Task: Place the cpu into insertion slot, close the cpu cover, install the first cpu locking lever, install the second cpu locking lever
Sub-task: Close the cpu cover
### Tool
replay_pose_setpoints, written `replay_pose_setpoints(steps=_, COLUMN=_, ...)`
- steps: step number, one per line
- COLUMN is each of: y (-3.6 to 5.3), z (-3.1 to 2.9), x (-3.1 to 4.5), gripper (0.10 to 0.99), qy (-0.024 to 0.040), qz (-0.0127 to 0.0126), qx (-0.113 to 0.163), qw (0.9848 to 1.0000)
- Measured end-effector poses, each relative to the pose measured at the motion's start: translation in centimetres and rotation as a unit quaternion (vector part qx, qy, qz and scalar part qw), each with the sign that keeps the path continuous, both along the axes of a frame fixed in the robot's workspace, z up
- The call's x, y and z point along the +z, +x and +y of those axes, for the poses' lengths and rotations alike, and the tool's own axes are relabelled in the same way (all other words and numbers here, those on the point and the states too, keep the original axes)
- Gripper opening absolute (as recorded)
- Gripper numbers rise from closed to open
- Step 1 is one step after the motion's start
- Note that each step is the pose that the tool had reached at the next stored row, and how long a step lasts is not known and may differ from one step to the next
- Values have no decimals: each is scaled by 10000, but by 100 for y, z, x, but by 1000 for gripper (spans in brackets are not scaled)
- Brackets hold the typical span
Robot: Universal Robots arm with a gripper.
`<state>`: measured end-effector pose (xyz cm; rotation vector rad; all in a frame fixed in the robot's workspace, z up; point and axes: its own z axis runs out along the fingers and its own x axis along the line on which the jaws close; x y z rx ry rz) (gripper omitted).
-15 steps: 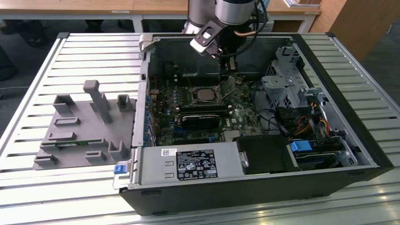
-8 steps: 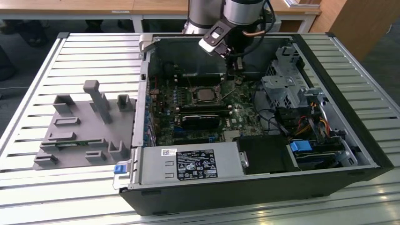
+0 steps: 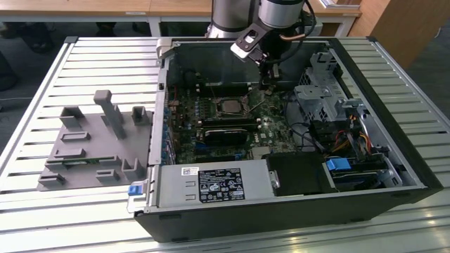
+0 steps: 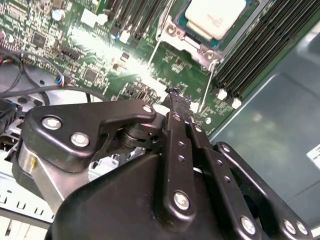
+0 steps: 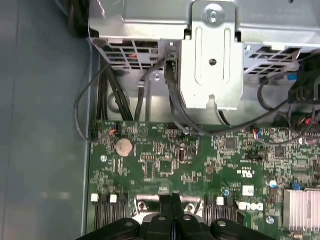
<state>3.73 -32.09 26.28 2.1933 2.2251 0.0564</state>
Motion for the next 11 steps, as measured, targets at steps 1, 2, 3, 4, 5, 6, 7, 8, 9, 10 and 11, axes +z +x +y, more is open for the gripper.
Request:
replay_pose_setpoints(steps=1, y=17, z=3, x=-1, gripper=110, qy=0, qz=0, qx=0, qw=10000)
replay_pose_setpoints(steps=2, y=33, z=4, x=-2, gripper=110, qy=0, qz=0, qx=-1, qw=10000)
replay_pose_setpoints(steps=3, y=46, z=5, x=-4, gripper=110, qy=0, qz=0, qx=-3, qw=10000)
replay_pose_setpoints(steps=4, y=58, z=6, x=-5, gripper=110, qy=0, qz=0, qx=-13, qw=10000)
replay_pose_setpoints(steps=5, y=70, z=8, x=-7, gripper=110, qy=0, qz=0, qx=-31, qw=10000)
replay_pose_setpoints(steps=6, y=80, z=10, x=-10, gripper=110, qy=1, qz=0, qx=-54, qw=10000)
replay_pose_setpoints(steps=7, y=90, z=13, x=-11, gripper=110, qy=1, qz=0, qx=-75, qw=10000)
replay_pose_setpoints(steps=8, y=102, z=15, x=-13, gripper=110, qy=0, qz=0, qx=-89, qw=10000)
replay_pose_setpoints(steps=9, y=112, z=15, x=-14, gripper=110, qy=0, qz=0, qx=-92, qw=10000)
replay_pose_setpoints(steps=10, y=120, z=15, x=-17, gripper=110, qy=1, qz=0, qx=-92, qw=10000)
replay_pose_setpoints(steps=11, y=130, z=16, x=-20, gripper=110, qy=0, qz=0, qx=-92, qw=10000)
